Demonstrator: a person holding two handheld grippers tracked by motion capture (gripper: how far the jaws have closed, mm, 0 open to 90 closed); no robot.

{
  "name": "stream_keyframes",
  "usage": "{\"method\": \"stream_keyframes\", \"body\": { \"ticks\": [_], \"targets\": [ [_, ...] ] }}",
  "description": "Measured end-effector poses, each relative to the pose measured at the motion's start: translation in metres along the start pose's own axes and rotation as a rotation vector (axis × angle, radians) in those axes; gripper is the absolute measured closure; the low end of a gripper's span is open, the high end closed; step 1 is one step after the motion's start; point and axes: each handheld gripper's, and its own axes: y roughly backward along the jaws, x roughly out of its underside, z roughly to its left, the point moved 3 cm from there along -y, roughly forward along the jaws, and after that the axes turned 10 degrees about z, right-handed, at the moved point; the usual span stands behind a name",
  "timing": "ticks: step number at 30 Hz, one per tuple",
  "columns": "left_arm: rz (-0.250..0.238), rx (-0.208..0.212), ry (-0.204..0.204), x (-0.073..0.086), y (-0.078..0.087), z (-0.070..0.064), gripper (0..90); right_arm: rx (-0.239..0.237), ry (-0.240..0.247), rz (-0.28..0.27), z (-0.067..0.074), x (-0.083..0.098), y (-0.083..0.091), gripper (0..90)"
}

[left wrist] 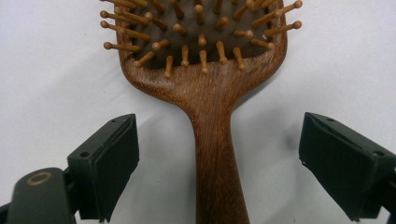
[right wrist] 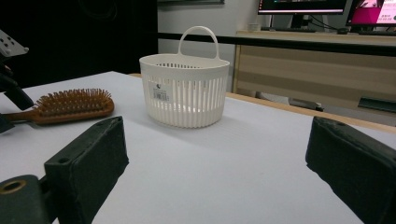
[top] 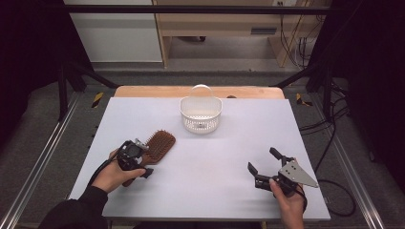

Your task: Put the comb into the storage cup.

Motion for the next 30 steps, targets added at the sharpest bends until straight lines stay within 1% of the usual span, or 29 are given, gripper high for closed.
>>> {"method": "stream_keyframes", "body": {
  "ticks": [4, 5, 7, 10, 11, 13, 19, 22, 25, 27, 30],
  "targets": [
    [-0.003, 0.005, 0.018, -0.0003, 0.0006, 0.0013, 15.2, -0.001, 0.002, 0.003, 0.0004, 0.0002, -0.0007, 5.5],
    [-0.001, 0.004, 0.021, -0.0002, 0.0006, 0.0021, 17.6, -0.002, 0.004, 0.003, 0.0009, 0.0003, -0.0010, 5.5],
    [0.003, 0.004, 0.027, 0.0002, 0.0004, 0.0034, 19.5, -0.002, 0.006, 0.004, 0.0012, 0.0002, -0.0010, 5.5],
    [0.001, 0.013, 0.032, 0.0007, 0.0010, 0.0039, 25.3, -0.001, 0.002, 0.003, 0.0006, 0.0002, -0.0005, 5.5],
    [-0.003, 0.013, 0.040, 0.0007, 0.0011, 0.0040, 26.8, -0.001, 0.002, 0.004, 0.0004, 0.0003, -0.0006, 5.5],
    [-0.001, 0.010, 0.043, 0.0005, 0.0020, 0.0053, 30.0, -0.003, 0.001, 0.005, 0.0006, 0.0005, -0.0010, 5.5],
    [-0.007, 0.025, 0.071, -0.0015, 0.0027, 0.0075, 39.4, -0.006, 0.006, 0.008, 0.0017, 0.0006, -0.0014, 5.4],
    [-0.002, 0.030, 0.073, -0.0034, 0.0014, 0.0083, 43.4, -0.006, 0.004, 0.008, 0.0013, 0.0008, -0.0015, 5.4],
    [0.006, 0.029, 0.068, -0.0042, 0.0007, 0.0090, 44.6, -0.008, 0.003, 0.008, 0.0012, 0.0008, -0.0013, 5.4],
    [0.007, 0.026, 0.067, -0.0045, 0.0012, 0.0093, 47.9, -0.009, 0.002, 0.008, 0.0010, 0.0009, -0.0013, 5.4],
    [0.007, 0.028, 0.068, -0.0048, 0.0014, 0.0089, 50.0, -0.009, 0.002, 0.008, 0.0011, 0.0008, -0.0014, 5.4]
  ]
}}
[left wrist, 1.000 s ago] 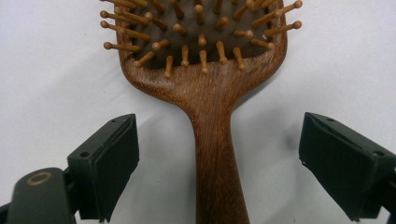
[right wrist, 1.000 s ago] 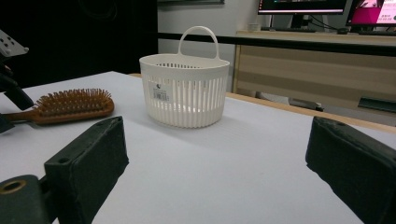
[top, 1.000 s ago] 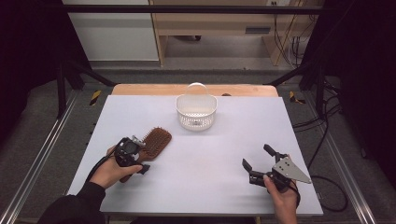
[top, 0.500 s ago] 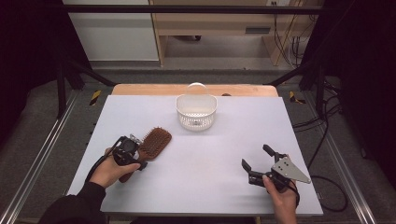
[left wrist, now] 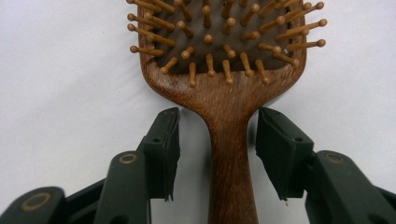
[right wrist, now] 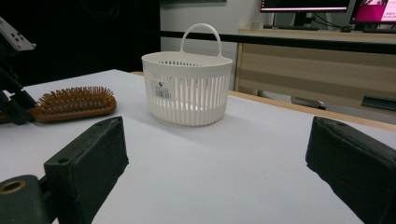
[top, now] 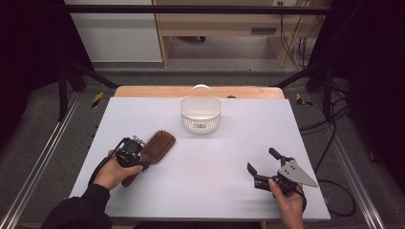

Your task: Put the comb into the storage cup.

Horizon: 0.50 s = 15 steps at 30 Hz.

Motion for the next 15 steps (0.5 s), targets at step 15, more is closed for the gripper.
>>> {"method": "stream_keyframes", "body": {
  "ticks": [15],
  "targets": [
    [0.002, -0.007, -0.017, -0.0008, -0.0001, -0.0026, 60.6, -0.011, -0.018, -0.005, -0.0004, 0.0003, -0.0003, 5.3]
  ]
}}
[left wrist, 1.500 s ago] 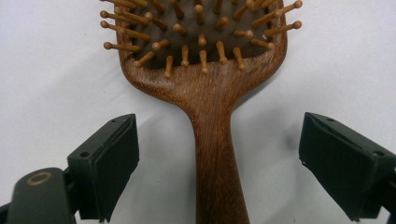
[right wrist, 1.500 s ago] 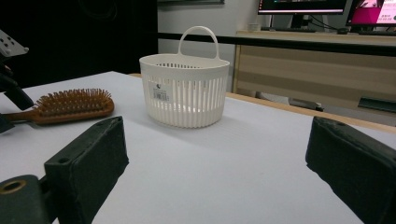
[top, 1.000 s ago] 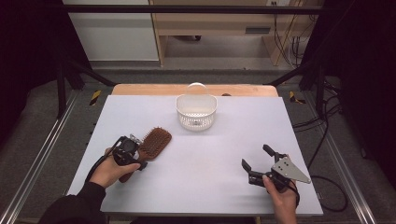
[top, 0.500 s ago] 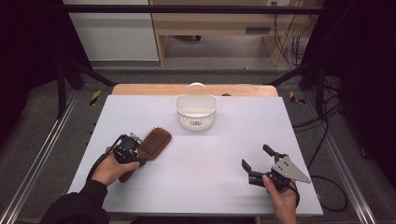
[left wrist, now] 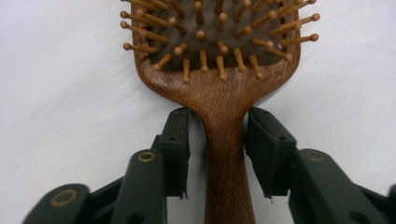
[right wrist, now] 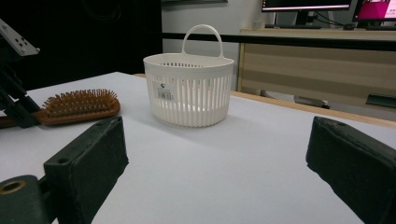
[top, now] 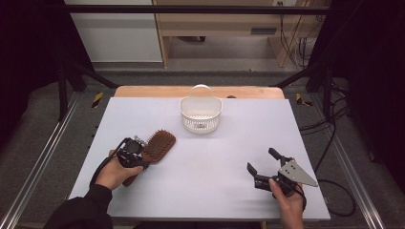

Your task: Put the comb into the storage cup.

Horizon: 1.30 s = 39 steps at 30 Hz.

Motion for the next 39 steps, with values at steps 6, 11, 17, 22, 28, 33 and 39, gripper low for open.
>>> {"method": "stream_keyframes", "body": {
  "ticks": [6, 11, 17, 22, 28, 33, 39],
  "targets": [
    [-0.009, -0.009, -0.017, 0.000, 0.000, -0.002, 70.9, 0.002, 0.001, 0.001, 0.000, 0.000, 0.000, 5.2],
    [-0.036, -0.004, -0.022, 0.002, -0.001, -0.002, 72.1, 0.000, 0.000, 0.001, -0.001, 0.000, 0.000, 5.2],
    [-0.093, -0.042, -0.044, 0.008, 0.000, -0.006, 72.3, 0.000, -0.004, 0.002, -0.001, 0.000, 0.000, 5.2],
    [-0.166, -0.068, -0.039, 0.011, 0.006, -0.007, 72.3, 0.003, -0.003, 0.001, -0.002, 0.001, 0.000, 5.2],
    [-0.268, -0.104, -0.044, 0.012, 0.018, -0.012, 72.3, 0.002, -0.005, 0.007, -0.001, 0.001, -0.002, 5.1],
    [-0.340, -0.118, -0.056, 0.015, 0.023, -0.025, 72.3, -0.009, -0.004, 0.010, 0.001, 0.001, -0.002, 4.3],
    [-0.427, -0.132, -0.063, 0.015, 0.021, -0.038, 72.3, -0.018, -0.023, 0.010, 0.000, 0.002, -0.002, 3.8]
  ]
}}
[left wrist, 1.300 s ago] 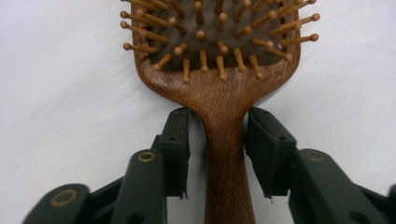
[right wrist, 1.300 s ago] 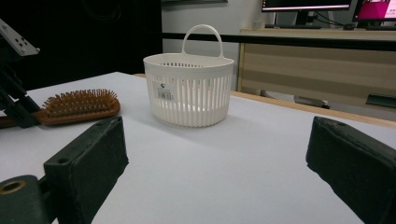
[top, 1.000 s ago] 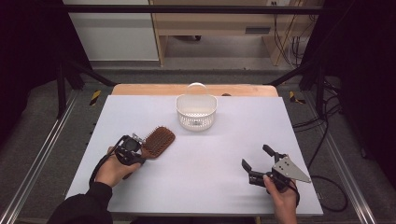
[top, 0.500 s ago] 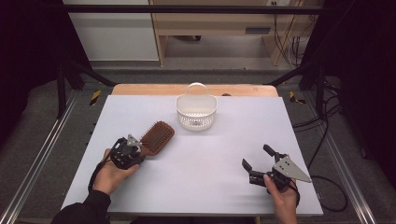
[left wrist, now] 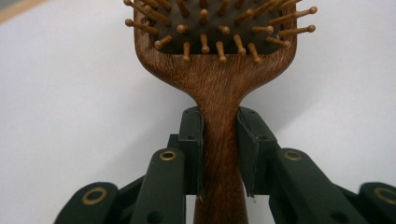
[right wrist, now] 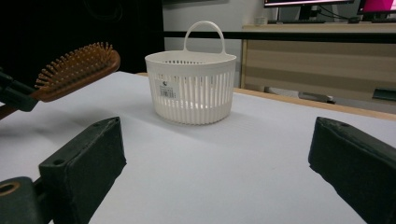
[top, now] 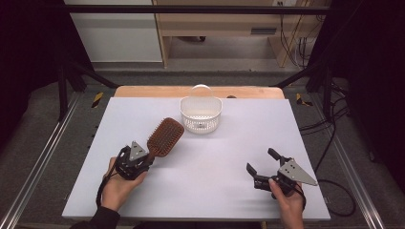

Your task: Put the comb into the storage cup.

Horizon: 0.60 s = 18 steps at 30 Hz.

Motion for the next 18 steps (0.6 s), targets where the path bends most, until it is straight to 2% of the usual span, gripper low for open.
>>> {"method": "stream_keyframes", "body": {
  "ticks": [4, 8, 11, 15, 18],
  "targets": [
    [-0.091, -0.006, 0.013, -0.003, 0.000, -0.004, 72.4, -0.019, -0.012, 0.018, 0.002, 0.002, -0.001, 3.1],
    [-0.171, -0.006, 0.049, -0.001, -0.001, -0.004, 72.4, -0.049, -0.033, 0.029, 0.007, 0.000, -0.004, 2.8],
    [-0.211, 0.006, 0.051, 0.001, 0.000, -0.004, 72.4, -0.069, -0.054, 0.022, 0.011, -0.004, -0.007, 2.7],
    [-0.241, 0.015, 0.056, 0.003, 0.002, -0.006, 72.4, -0.090, -0.067, 0.031, 0.022, -0.011, -0.015, 2.8],
    [-0.265, 0.014, 0.058, 0.003, 0.004, -0.009, 72.4, -0.104, -0.055, 0.033, 0.033, -0.018, -0.024, 3.2]
  ]
}}
